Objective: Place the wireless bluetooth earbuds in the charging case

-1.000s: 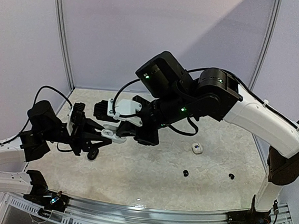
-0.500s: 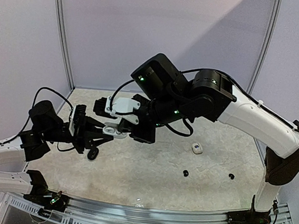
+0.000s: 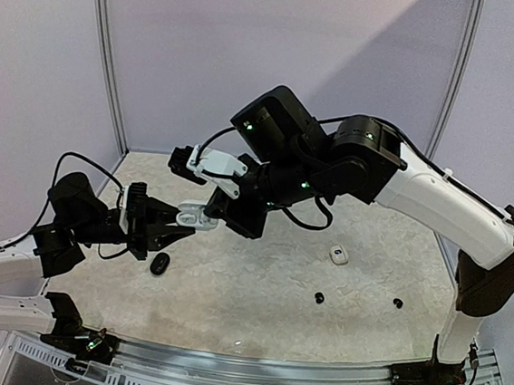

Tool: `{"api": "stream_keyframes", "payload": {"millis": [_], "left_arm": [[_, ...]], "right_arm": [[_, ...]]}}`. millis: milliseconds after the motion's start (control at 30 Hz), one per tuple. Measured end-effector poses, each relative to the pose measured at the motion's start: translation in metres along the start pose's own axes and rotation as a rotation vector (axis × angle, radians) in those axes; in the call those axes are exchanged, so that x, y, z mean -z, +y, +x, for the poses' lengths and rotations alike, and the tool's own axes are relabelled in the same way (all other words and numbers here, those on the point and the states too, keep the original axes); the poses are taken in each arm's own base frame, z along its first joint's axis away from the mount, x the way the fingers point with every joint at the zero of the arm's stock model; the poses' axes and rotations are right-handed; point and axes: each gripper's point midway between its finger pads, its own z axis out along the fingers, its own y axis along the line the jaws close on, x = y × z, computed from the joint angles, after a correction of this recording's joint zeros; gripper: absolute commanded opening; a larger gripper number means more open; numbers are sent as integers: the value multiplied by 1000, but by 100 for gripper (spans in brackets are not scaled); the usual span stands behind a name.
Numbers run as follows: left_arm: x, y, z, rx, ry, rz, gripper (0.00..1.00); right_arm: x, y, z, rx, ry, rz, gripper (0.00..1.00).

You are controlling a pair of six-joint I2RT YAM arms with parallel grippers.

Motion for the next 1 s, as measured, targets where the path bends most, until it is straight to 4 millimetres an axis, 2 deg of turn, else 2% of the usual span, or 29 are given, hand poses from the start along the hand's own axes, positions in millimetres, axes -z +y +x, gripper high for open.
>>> {"api": "stream_keyframes", "payload": {"millis": [267,1000], "left_arm": [[1,1,-1,-16,3,-10,0],[2,1,-6,73,-34,-11,0]], "right_arm": [[15,-11,-5,-42,-31,20,0],[11,-5,-11,-41,-83,-28,0]]}}
